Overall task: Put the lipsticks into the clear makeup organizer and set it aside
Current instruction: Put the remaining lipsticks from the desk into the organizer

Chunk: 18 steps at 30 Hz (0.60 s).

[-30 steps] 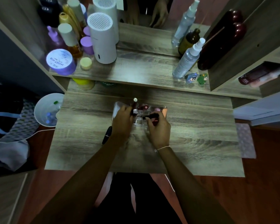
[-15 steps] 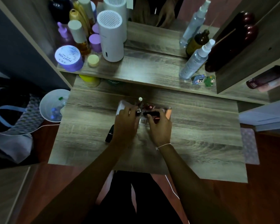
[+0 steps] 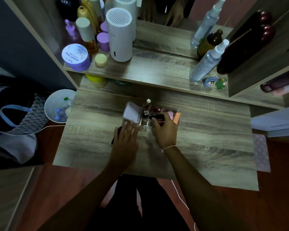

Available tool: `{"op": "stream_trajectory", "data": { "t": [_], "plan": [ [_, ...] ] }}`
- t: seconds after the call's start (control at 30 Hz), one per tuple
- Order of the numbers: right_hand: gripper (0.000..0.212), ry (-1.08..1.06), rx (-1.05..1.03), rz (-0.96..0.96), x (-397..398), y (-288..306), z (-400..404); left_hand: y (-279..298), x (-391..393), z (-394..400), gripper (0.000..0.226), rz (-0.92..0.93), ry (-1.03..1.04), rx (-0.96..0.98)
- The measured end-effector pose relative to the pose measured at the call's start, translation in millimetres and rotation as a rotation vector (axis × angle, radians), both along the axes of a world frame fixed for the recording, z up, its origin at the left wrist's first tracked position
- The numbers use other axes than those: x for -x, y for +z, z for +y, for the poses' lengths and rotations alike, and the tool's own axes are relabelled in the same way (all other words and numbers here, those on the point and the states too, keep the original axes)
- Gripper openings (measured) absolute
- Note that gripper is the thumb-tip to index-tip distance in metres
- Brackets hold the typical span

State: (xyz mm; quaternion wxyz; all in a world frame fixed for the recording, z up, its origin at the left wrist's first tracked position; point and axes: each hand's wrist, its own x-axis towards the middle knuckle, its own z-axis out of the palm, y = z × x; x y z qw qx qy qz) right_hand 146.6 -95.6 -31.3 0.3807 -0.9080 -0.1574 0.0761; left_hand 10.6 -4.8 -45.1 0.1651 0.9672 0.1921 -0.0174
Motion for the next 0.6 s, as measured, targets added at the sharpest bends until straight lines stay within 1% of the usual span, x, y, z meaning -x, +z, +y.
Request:
{"op": "stream_trajectory", "data": {
  "t": [0.1, 0.17, 0.27, 0.37, 0.47, 0.53, 0.6],
  "plan": [
    [0.018, -0.010, -0.003, 0.041, -0.9, -1.8, -0.1, -3.5, 8.0, 1.6, 0.058, 0.018, 0.052, 0.022],
    [0.017, -0.012, -0.032, 0.012, -0.1, -0.9, -0.4, -4.4, 13.7, 3.0, 0.054, 0.008, 0.092, 0.048],
    [0.017, 0.012, -0.053, -0.011, -2.1, 0.2, -2.6, -7.4, 23.6, 5.9, 0.055, -0.019, 0.129, 0.079],
    [0.024, -0.004, -0.059, 0.067, -3.1, 3.4, -8.5, -13.1, 32.5, 13.0, 0.056, -0.043, 0.231, 0.106],
    [0.037, -0.054, -0.064, 0.059, 6.2, 1.3, -20.2, -15.0, 35.5, 25.4, 0.053, -0.074, 0.391, 0.175],
    [0.034, -0.112, -0.054, 0.048, 15.7, -4.1, -28.6, -16.2, 33.7, 31.7, 0.048, -0.103, 0.467, 0.223],
    [0.034, -0.135, -0.035, 0.048, 24.1, -11.3, -35.0, -15.9, 30.6, 34.8, 0.049, -0.092, 0.482, 0.235]
  ]
}}
